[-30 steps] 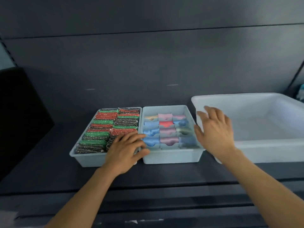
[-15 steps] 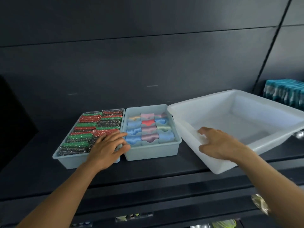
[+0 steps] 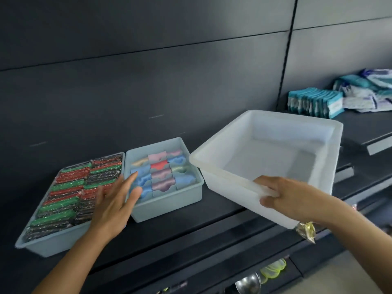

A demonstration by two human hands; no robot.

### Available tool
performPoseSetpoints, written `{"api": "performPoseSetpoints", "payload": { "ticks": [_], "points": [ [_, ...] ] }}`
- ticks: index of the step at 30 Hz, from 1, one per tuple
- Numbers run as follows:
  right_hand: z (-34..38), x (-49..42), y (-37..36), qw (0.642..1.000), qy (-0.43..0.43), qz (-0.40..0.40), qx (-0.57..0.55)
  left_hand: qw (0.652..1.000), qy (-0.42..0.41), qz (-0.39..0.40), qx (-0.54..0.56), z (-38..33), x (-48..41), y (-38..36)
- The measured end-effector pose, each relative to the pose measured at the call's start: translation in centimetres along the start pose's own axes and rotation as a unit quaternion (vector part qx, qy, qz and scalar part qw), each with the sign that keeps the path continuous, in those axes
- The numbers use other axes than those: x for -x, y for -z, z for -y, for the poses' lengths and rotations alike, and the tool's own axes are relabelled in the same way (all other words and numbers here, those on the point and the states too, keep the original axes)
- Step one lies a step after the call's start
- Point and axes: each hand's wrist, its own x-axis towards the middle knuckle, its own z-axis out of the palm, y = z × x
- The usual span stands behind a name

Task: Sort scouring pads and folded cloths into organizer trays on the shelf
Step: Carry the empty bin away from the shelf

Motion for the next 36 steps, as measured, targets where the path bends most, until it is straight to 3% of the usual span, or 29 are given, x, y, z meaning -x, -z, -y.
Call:
{"api": "performPoseSetpoints", "payload": {
  "ticks": [5,9,10,12,14,15,17,19,29,36],
  "points": [
    [-5.7,3.6,2.4,0.994,0.037,0.082,-0.068,0.973,-0.094,0.031,0.208,-12.8,-3.5,-2.6],
    [-8.8,5.6,3.6,0.981,0.08,0.12,-0.128,0.941,-0.026,0.166,0.295,-20.8,-6.2,-5.1],
    [-9.6,5.9,3.6,0.98,0.09,0.105,-0.146,0.935,-0.002,0.191,0.299,-21.9,-6.9,-5.6],
    [-11.6,6.1,3.3,0.99,0.086,-0.015,-0.109,0.932,0.033,0.208,0.293,-23.1,-8.1,-6.5],
    [-14.5,5.2,3.1,0.983,0.029,-0.181,-0.002,0.933,0.05,0.201,0.295,-23.8,-8.6,-7.1],
    [-15.6,4.9,3.2,0.976,-0.033,-0.214,-0.028,0.93,0.058,0.195,0.305,-24.1,-8.5,-7.4],
    [-17.4,4.1,3.4,0.952,-0.138,-0.193,-0.193,0.927,0.066,0.176,0.326,-24.8,-8.0,-7.9],
    [-19.0,3.3,3.0,0.928,-0.171,-0.163,-0.289,0.929,0.06,0.153,0.333,-25.4,-7.0,-8.2],
    [-22.5,2.6,1.7,0.908,-0.157,-0.232,-0.312,0.936,0.0,0.058,0.348,-27.3,-1.5,-9.3],
    [-21.9,8.1,-5.9,0.855,-0.159,-0.343,-0.355,0.937,-0.052,0.062,0.341,-25.5,3.7,-10.2]
  ]
}}
